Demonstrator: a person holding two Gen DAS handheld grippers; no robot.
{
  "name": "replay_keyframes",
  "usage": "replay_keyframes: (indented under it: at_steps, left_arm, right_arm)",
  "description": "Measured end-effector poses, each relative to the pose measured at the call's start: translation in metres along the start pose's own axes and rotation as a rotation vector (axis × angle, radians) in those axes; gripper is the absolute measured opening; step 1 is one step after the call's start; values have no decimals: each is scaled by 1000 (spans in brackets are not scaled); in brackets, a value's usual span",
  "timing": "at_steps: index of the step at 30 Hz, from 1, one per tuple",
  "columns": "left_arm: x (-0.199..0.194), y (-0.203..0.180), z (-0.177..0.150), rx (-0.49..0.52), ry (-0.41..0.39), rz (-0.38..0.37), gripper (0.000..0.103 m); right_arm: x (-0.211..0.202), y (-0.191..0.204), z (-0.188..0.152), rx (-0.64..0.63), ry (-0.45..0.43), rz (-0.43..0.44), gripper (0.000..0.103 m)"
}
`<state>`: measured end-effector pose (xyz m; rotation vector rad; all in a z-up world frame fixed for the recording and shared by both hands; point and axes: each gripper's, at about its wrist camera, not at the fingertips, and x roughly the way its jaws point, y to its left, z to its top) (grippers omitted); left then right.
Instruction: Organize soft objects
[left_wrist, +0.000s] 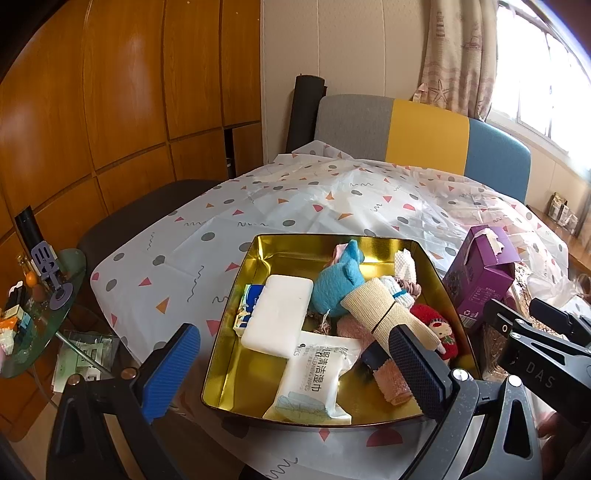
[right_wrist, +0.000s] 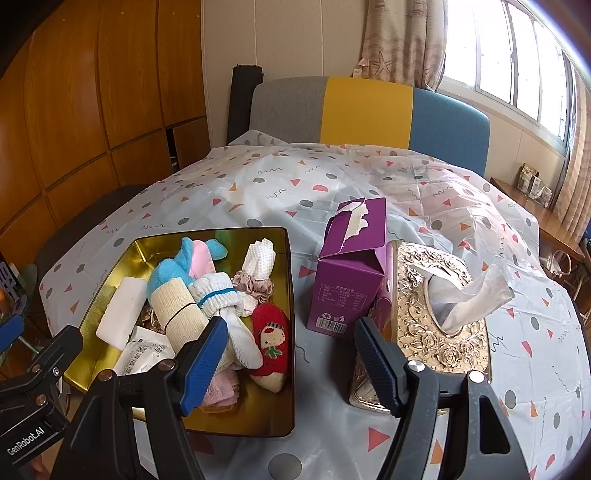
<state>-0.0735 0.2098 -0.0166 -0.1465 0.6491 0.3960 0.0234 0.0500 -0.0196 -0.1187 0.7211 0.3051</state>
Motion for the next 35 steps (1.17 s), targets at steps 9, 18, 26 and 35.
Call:
replay_keyframes:
  at_steps: [9,18,26,35]
  left_arm:
    - [0,0,0,3,5,-6,103]
    - [1,-1,-2,9,8,-12,103]
    - [4,-1,-3,13,18,-14,103]
    - [6,4,-3,1,16,-17,100]
  right_arm:
    - [1,0,0,0,4,2,72]
    - [2,1,-2,1,10,2,72]
    - [3,0,-3,1,17,3,72]
    - [4,1,-4,-2,17,8,72]
